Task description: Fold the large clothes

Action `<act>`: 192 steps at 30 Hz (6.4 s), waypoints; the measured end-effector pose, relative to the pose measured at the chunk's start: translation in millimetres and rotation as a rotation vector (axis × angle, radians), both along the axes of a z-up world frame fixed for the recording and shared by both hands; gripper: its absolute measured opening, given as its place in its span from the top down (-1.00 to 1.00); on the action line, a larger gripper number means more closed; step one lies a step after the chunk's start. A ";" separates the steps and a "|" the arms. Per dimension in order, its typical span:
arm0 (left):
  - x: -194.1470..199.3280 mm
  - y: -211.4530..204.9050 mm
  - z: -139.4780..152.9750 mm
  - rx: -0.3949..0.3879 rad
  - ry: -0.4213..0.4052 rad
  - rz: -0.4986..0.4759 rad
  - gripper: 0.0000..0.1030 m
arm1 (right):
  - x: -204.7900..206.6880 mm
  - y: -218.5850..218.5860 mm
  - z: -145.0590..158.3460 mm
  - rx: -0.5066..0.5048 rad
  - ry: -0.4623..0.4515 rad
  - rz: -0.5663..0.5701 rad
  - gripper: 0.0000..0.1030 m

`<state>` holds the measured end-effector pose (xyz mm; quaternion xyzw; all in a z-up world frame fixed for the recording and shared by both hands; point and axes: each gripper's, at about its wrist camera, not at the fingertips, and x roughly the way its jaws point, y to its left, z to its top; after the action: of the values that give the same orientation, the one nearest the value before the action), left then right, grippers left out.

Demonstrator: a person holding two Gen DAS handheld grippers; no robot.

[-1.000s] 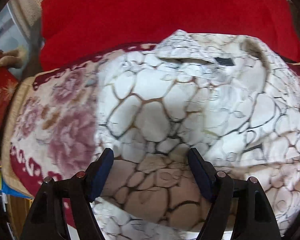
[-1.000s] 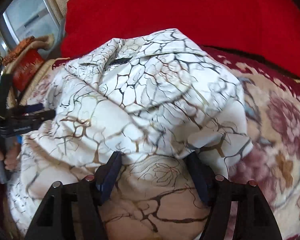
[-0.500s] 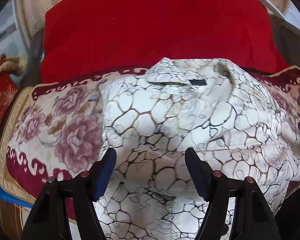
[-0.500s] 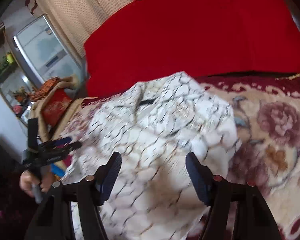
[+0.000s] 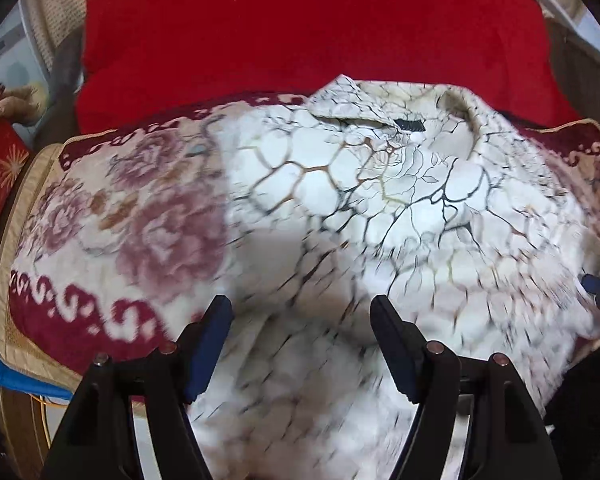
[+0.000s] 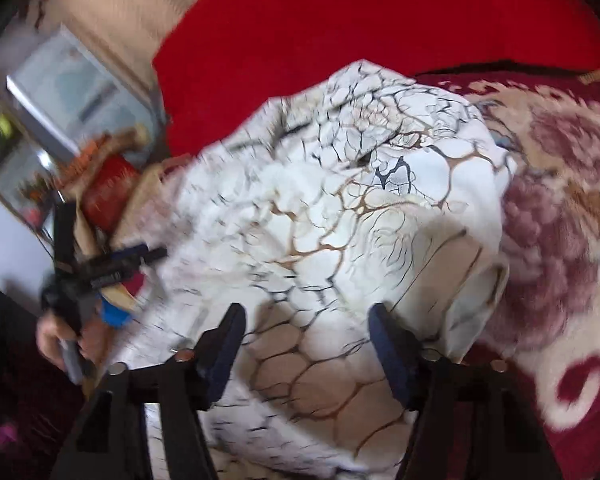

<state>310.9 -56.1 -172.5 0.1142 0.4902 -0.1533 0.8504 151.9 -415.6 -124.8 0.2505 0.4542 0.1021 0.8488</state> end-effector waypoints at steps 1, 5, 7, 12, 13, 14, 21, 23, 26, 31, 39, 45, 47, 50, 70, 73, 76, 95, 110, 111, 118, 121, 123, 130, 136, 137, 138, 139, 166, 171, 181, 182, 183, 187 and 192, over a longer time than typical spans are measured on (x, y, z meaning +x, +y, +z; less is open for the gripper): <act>-5.5 10.2 6.0 -0.003 -0.001 0.001 -0.45 | -7.5 1.5 3.8 0.019 -0.007 0.001 -0.47; -35.7 52.8 24.5 0.006 -0.017 -0.003 -0.51 | -45.9 27.9 20.3 0.010 -0.065 0.086 -0.50; -53.3 72.5 30.0 -0.006 -0.014 -0.018 -0.51 | -62.7 42.8 21.0 0.001 -0.067 0.134 -0.57; -98.4 117.0 29.3 -0.075 0.042 -0.032 -0.64 | -99.6 84.1 9.0 -0.019 -0.004 0.225 -0.60; -108.6 126.9 26.4 -0.097 0.060 -0.028 -0.64 | -103.9 91.3 4.6 -0.029 0.009 0.236 -0.60; -117.2 135.5 22.8 -0.117 0.078 -0.018 -0.64 | -107.8 102.3 -1.5 -0.051 0.032 0.253 -0.60; -161.2 182.6 -16.8 -0.196 0.185 0.069 -0.64 | -95.4 148.5 -41.6 -0.221 0.146 0.316 -0.60; -165.6 193.0 -25.8 -0.242 0.220 0.098 -0.64 | -90.3 157.2 -52.6 -0.256 0.189 0.328 -0.60; -171.1 209.6 -37.8 -0.345 0.275 0.121 -0.64 | -86.2 160.1 -70.8 -0.296 0.251 0.320 -0.57; -171.8 208.2 -50.4 -0.419 0.323 0.082 -0.64 | -88.7 145.4 -88.8 -0.295 0.363 0.305 0.67; -172.7 205.5 -99.9 -0.640 0.479 0.078 -0.64 | -117.2 105.5 -65.2 -0.407 0.321 0.271 0.85; -186.6 196.6 -128.0 -0.763 0.579 0.048 -0.64 | -136.8 72.3 -56.2 -0.359 0.317 0.197 0.85; -191.5 195.4 -133.8 -0.793 0.606 0.053 -0.64 | -142.6 63.6 -50.7 -0.346 0.303 0.176 0.85; -201.6 193.3 -128.4 -0.827 0.592 0.023 -0.24 | -151.5 50.5 -45.6 -0.342 0.301 0.141 0.85; -210.2 203.9 -60.0 -0.866 0.408 -0.104 0.63 | -194.6 12.8 68.6 -0.273 0.016 0.020 0.85; -204.8 202.4 -80.4 -0.856 0.480 -0.051 0.12 | -186.5 25.3 64.2 -0.308 0.076 0.047 0.85; -209.6 197.9 -82.6 -0.883 0.488 -0.062 0.12 | -182.6 21.7 38.0 -0.219 0.177 0.055 0.83; -204.0 178.6 -64.3 -0.847 0.419 -0.131 0.09 | -181.8 -26.7 -198.8 0.260 0.763 -0.171 -0.99; -183.4 169.8 10.0 -0.784 0.184 -0.229 0.86 | -153.3 8.9 -17.0 0.402 0.045 0.027 0.75; -179.0 164.9 15.5 -0.758 0.176 -0.239 0.86 | -145.7 11.6 -0.5 0.366 0.021 0.046 0.76; -177.4 166.4 -16.2 -0.703 0.280 -0.246 0.84 | -146.5 -7.5 -39.6 0.194 0.317 -0.057 0.42; -181.3 174.9 -40.4 -0.686 0.360 -0.199 0.18 | -175.4 -34.3 -89.5 0.294 0.446 -0.152 -1.00; -184.6 179.8 -53.1 -0.678 0.387 -0.173 -0.16 | -190.0 -50.4 -115.8 0.325 0.479 -0.205 -1.00; -190.0 181.9 -67.7 -0.732 0.408 -0.158 -0.15 | -195.0 -41.5 -193.5 0.438 0.665 -0.226 -1.00; -195.2 188.6 -60.6 -0.762 0.370 -0.169 0.49 | -182.5 3.9 -191.7 0.508 0.584 -0.109 0.61; -195.9 186.6 -55.1 -0.752 0.350 -0.179 0.52 | -179.5 10.7 -175.3 0.473 0.529 -0.077 0.66; -196.9 183.9 -46.0 -0.745 0.322 -0.197 0.53 | -177.6 14.5 -162.6 0.463 0.486 -0.061 0.70; -196.5 179.5 -38.0 -0.745 0.302 -0.212 0.55 | -174.6 17.9 -144.0 0.455 0.423 -0.044 0.73; 71.6 119.8 34.5 -0.766 0.212 -0.028 0.60 | -12.8 -103.4 75.9 0.472 -0.251 -0.259 0.77; 137.9 105.1 23.8 -0.792 0.250 0.073 0.60 | 29.1 -158.6 69.2 0.472 -0.259 -0.413 0.77; 210.6 106.6 -59.9 -0.902 0.440 0.367 0.59 | 93.0 -237.3 -64.5 0.753 0.057 -0.670 0.31; 210.7 110.3 -64.5 -0.947 0.456 0.392 0.58 | 96.5 -240.3 -70.8 0.798 0.083 -0.659 0.22; 211.2 113.7 -66.5 -0.994 0.464 0.404 0.58 | 98.5 -243.5 -70.6 0.823 0.079 -0.650 -0.05; 207.7 119.9 -50.7 -1.132 0.440 0.395 0.20 | 78.6 -257.3 -39.4 0.713 -0.082 -0.722 -0.96; 182.1 126.6 -4.7 -1.291 0.127 0.413 -0.48 | 62.2 -244.7 7.6 0.572 -0.234 -0.672 -0.94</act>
<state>493.0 70.5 -177.2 -0.5213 0.3611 -0.2560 0.7296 214.1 -660.4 -117.2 0.5951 0.2021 -0.0302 0.7773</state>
